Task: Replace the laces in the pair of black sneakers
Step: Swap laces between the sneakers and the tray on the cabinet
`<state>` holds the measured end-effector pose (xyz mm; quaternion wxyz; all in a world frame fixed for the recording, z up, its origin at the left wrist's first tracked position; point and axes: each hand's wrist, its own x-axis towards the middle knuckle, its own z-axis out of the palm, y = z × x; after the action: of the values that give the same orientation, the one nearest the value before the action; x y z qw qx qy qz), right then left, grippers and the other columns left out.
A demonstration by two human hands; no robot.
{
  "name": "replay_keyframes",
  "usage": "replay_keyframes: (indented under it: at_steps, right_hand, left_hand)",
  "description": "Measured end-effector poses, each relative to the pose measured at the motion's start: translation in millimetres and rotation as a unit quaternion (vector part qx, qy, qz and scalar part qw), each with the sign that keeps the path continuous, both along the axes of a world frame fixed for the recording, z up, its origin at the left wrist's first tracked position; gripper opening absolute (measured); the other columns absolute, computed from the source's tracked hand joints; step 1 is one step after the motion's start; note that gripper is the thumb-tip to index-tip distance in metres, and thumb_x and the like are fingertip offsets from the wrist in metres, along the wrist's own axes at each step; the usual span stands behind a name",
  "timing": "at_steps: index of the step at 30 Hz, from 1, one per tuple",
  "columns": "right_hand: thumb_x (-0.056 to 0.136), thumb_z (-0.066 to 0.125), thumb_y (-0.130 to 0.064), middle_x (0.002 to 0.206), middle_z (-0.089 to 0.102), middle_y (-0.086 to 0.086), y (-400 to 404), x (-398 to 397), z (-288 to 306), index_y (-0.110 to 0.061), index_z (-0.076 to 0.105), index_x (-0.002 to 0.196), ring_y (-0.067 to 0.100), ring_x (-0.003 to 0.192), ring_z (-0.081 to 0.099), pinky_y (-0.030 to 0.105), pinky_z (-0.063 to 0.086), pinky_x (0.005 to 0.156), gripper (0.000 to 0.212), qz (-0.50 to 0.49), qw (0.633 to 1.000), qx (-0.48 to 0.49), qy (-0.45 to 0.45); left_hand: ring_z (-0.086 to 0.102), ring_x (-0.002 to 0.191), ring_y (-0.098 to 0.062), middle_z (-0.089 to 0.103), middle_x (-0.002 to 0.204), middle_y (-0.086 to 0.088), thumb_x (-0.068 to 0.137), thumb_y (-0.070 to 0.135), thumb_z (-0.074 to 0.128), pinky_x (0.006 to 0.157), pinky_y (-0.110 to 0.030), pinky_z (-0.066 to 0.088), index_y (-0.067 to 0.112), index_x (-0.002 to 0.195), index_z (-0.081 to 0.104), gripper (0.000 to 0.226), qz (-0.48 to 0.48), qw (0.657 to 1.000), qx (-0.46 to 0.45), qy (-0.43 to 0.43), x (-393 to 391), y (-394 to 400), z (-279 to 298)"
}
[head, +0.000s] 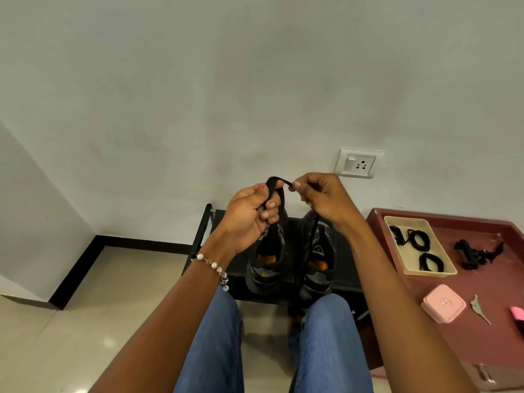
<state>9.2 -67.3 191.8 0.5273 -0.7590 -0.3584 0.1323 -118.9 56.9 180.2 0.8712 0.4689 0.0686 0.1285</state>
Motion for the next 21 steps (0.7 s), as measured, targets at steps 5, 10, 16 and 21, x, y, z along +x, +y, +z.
replay_keyframes:
  at_steps: [5, 10, 16, 21]
  right_hand:
    - [0.099, 0.055, -0.021, 0.067, 0.059, -0.007, 1.5, -36.9, -35.2, -0.014, 0.069, 0.091, 0.004, 0.060, 0.053, 0.018, 0.040, 0.060, 0.017, 0.078, 0.987, -0.133, -0.050]
    - [0.097, 0.057, -0.019, 0.079, 0.065, -0.003, 1.8, -54.4, -21.3, -0.006, 0.070, 0.096, 0.009, 0.073, 0.060, 0.019, 0.044, 0.066, 0.018, 0.142, 0.968, -0.168, -0.122]
    - [0.089, 0.069, -0.026, 0.073, 0.068, -0.007, 1.8, -22.4, 20.8, -0.016, 0.073, 0.090, 0.001, 0.068, 0.061, 0.017, 0.046, 0.063, 0.011, 0.077, 0.982, -0.102, -0.139]
    - [0.090, 0.068, -0.015, 0.063, 0.060, 0.001, -2.4, 3.5, 21.6, -0.005, 0.073, 0.090, 0.007, 0.053, 0.047, 0.019, 0.036, 0.051, 0.011, 0.024, 0.999, 0.030, 0.019]
  left_hand:
    - [0.049, 0.057, -0.012, 0.058, 0.079, -0.007, 0.104, 0.014, 0.034, 0.060, -0.024, 0.046, 0.001, 0.112, 0.051, 0.023, 0.114, 0.986, -0.117, -0.035, 8.2, 8.4, 0.8]
    - [0.065, 0.084, -0.018, 0.068, 0.102, -0.007, 0.106, 0.017, 0.030, 0.076, -0.027, 0.053, 0.007, 0.112, 0.051, 0.024, 0.138, 0.970, 0.177, 0.095, 9.1, 11.5, -7.1]
    - [0.051, 0.061, -0.014, 0.060, 0.074, -0.002, 0.107, 0.024, 0.028, 0.066, -0.028, 0.046, 0.003, 0.113, 0.054, 0.035, -0.015, 0.953, 0.285, 0.098, -2.3, 7.2, -19.1]
    - [0.029, 0.049, -0.009, 0.041, 0.061, 0.001, 0.105, 0.029, 0.030, 0.052, -0.022, 0.034, 0.004, 0.112, 0.058, 0.038, -0.071, 0.987, 0.139, 0.038, -5.1, 0.3, -11.4]
